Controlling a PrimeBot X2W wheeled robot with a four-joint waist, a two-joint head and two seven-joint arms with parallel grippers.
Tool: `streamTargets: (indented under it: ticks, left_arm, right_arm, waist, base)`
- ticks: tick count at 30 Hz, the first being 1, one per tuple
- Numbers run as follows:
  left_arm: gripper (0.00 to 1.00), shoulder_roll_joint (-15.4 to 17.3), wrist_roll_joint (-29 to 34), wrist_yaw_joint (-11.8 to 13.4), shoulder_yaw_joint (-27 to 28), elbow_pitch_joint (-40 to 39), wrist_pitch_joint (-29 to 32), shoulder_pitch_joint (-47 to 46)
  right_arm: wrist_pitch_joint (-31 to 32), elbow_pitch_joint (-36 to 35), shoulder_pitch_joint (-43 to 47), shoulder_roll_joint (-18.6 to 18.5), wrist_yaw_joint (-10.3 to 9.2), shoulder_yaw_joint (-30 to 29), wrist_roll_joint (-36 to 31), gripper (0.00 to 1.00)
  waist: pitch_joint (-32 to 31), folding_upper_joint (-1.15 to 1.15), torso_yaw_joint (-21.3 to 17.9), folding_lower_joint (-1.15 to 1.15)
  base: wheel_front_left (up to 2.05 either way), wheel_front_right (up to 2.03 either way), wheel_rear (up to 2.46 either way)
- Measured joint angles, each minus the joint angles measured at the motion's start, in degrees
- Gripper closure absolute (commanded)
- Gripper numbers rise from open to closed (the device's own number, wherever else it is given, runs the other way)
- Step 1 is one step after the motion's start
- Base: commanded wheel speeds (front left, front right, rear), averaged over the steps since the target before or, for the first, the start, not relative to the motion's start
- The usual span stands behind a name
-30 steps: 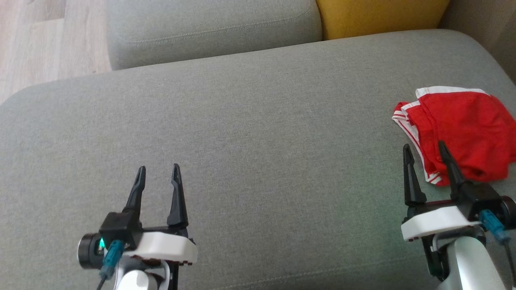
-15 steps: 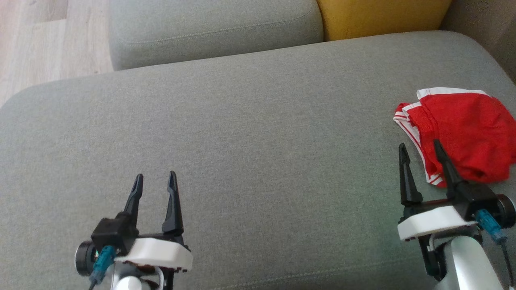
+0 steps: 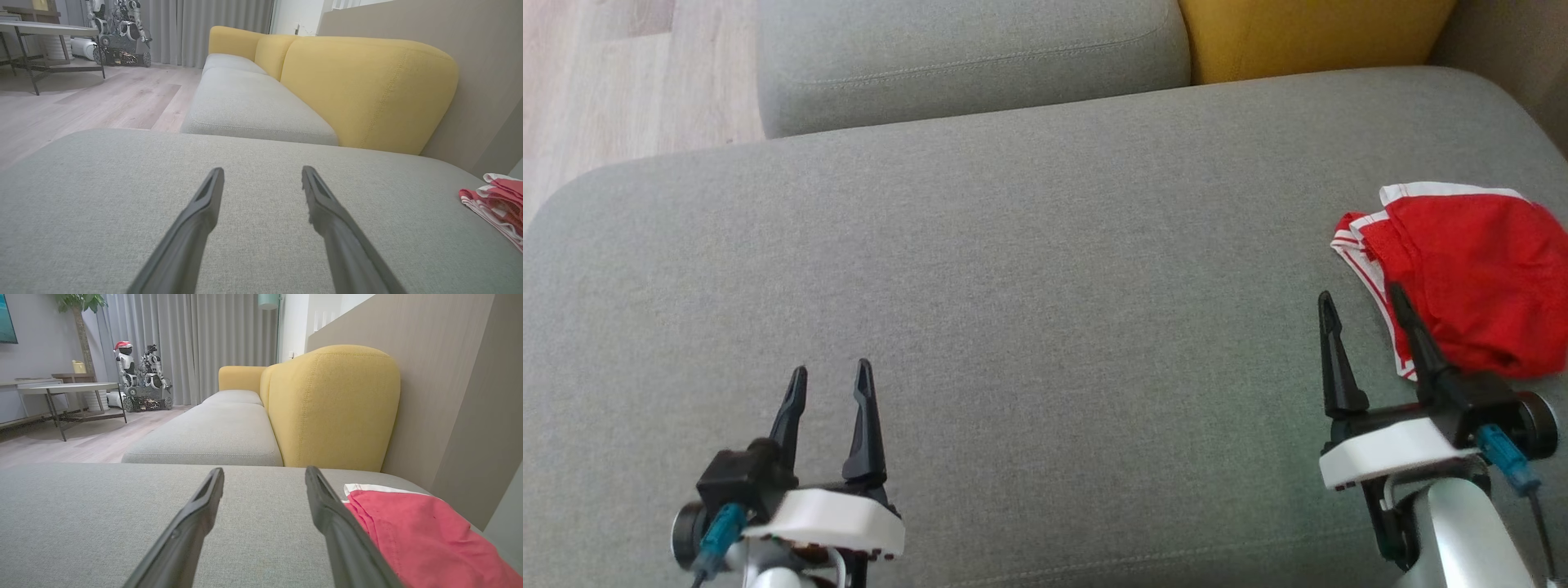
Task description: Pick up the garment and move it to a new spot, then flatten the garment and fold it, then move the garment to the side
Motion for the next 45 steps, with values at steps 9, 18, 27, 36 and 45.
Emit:
streamTargets:
  ticks: [9,18,27,36,45]
  left_arm:
    - [0.0,0.0,-1.0,-0.2,0.4,0.2,0.0,0.1]
    - [1.0,-0.1,-2.9,-0.2,0.2,5.0,0.5,2.9]
    - [1.0,0.0,-8.9,-1.1,0.4,5.2,1.6,2.6]
    - [1.0,0.1,-14.7,-2.3,1.3,5.7,2.6,2.3]
    - [1.0,0.3,-19.9,-3.2,2.1,6.1,3.6,1.4]
  right_arm:
    - [0.0,0.0,0.0,0.0,0.0,0.5,0.0,0.0]
    - [0.8,5.1,3.7,0.1,0.0,0.4,1.4,1.0]
    - [2.1,4.8,3.4,0.1,0.0,0.1,8.2,1.0]
    - [3.4,4.4,3.4,0.1,0.0,-0.3,14.9,1.0]
    - [4.5,4.0,3.4,0.2,0.0,-0.9,20.8,1.0]
  waist:
    - [0.1,0.0,0.5,0.0]
    - [0.1,0.0,0.9,0.0]
    - [0.1,0.0,1.2,0.0]
    - [0.2,0.0,1.5,0.0]
    - [0.2,0.0,1.8,0.0]
  base:
    - [0.0,0.0,0.0]
    - [0.0,0.0,0.0]
    - [0.0,0.0,0.0]
    - [0.0,0.0,0.0]
    - [0.0,0.0,0.0]
